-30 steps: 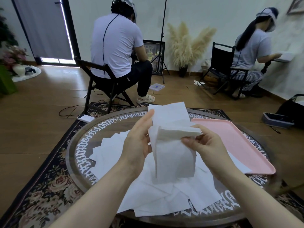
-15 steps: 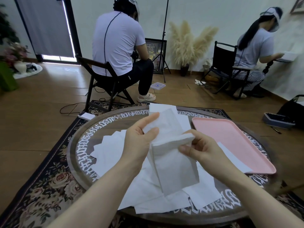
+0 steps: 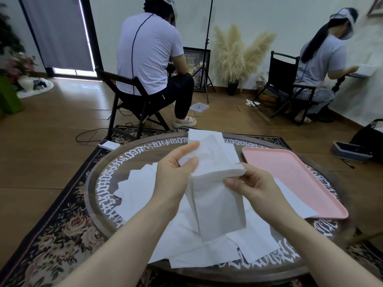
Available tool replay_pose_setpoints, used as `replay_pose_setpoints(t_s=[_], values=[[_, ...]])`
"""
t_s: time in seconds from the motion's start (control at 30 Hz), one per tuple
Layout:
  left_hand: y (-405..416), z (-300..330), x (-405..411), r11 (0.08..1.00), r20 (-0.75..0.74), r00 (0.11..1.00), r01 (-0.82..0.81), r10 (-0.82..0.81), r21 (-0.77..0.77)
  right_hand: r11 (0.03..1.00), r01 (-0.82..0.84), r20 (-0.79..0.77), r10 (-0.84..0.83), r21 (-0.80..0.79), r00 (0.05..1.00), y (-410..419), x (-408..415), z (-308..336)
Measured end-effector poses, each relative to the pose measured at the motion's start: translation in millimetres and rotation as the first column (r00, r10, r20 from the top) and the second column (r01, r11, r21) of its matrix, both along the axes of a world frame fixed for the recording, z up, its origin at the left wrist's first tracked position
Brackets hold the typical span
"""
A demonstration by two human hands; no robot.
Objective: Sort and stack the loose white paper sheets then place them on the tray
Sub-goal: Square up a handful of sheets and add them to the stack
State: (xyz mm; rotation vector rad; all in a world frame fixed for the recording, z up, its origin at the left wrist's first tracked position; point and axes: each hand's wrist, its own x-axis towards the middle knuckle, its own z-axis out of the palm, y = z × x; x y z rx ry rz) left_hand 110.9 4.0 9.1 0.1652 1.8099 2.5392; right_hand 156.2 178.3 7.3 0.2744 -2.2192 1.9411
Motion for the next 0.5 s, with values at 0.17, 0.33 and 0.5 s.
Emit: replay_pose_setpoints(t_s=[0.17, 0.33, 0.5], values=[[-6, 1, -5, 0.989, 0.009, 0.99, -0.139, 0.14, -0.048, 0.98, 0.194, -0.15, -0.199, -0.05, 0.968, 9, -5, 5], [-7, 0, -4, 0.973, 0.014, 0.997, -0.073, 0.078, -0.219, 0.958, 0.164, -0.071, -0.185, -0.233, 0.98, 17, -6, 5], [3, 6, 6, 0.968, 0.087, 0.975, 0.215, -0.205, -0.132, 0.937, 0.196, 0.046, -0.191, -0.288, 0.981, 10, -7, 0]])
